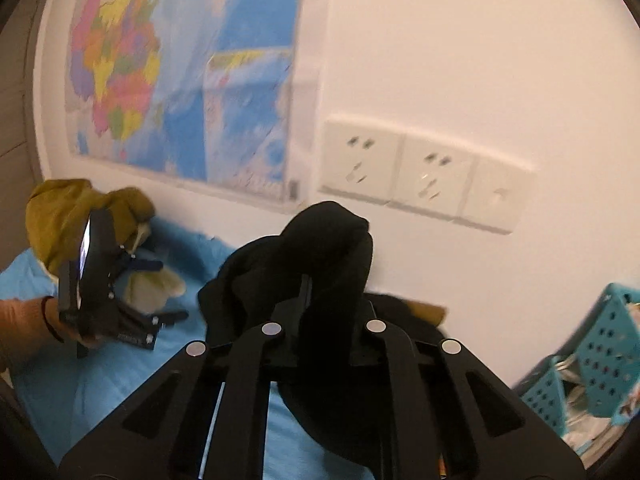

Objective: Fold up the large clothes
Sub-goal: 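Lift the black jacket high with both grippers to shake it out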

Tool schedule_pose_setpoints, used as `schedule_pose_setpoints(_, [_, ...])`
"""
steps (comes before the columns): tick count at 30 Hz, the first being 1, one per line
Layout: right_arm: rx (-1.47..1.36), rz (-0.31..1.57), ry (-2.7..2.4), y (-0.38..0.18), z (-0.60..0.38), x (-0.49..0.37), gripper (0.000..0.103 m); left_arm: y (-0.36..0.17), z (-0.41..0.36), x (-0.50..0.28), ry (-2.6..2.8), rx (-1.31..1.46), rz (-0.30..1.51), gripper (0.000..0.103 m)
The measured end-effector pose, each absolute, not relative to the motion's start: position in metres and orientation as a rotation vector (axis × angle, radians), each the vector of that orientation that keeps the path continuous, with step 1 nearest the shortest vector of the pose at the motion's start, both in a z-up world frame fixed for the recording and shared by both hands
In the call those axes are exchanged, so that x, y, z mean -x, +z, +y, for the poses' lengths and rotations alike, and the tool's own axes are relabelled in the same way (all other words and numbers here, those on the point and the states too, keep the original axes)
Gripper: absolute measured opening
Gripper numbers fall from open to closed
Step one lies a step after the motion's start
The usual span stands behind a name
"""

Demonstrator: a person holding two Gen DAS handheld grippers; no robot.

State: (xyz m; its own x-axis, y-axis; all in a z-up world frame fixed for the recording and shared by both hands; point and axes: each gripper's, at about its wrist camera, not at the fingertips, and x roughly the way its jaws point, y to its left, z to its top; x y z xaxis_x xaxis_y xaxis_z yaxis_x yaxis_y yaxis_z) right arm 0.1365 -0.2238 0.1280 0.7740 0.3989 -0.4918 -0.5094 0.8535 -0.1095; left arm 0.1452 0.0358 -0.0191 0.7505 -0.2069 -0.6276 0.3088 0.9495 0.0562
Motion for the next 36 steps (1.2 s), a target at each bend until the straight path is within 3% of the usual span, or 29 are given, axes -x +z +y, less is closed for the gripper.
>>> schedule_pose_setpoints(9, [0.184, 0.475, 0.462, 0.132, -0.248, -0.136, 0.01, -0.035, -0.02, -0.172, -0.53, -0.239, 0.677, 0.094])
schedule_pose_setpoints(11, [0.167, 0.467, 0.448, 0.133, -0.255, -0.135, 0.01, -0.049, -0.034, -0.182, -0.535, -0.271, 0.702, 0.065])
schedule_pose_setpoints(12, [0.16, 0.464, 0.437, 0.133, -0.259, -0.136, 0.01, -0.057, -0.042, -0.193, -0.516, -0.282, 0.749, 0.022])
schedule_pose_setpoints(13, [0.153, 0.461, 0.425, 0.134, -0.263, -0.136, 0.01, -0.061, -0.047, -0.203, -0.512, -0.277, 0.797, 0.007])
schedule_pose_setpoints(16, [0.133, 0.443, 0.363, 0.146, -0.279, -0.14, 0.01, -0.042, -0.06, -0.216, -0.497, -0.249, 0.755, 0.005])
schedule_pose_setpoints(26, [0.134, 0.253, 0.155, 0.27, -0.336, -0.137, 0.007, 0.122, -0.137, -0.242, -0.45, -0.218, 0.472, 0.005])
schedule_pose_setpoints(36, [0.154, 0.006, 0.043, 0.375, -0.371, -0.058, 0.007, 0.251, -0.175, -0.217, -0.455, -0.152, 0.282, 0.005])
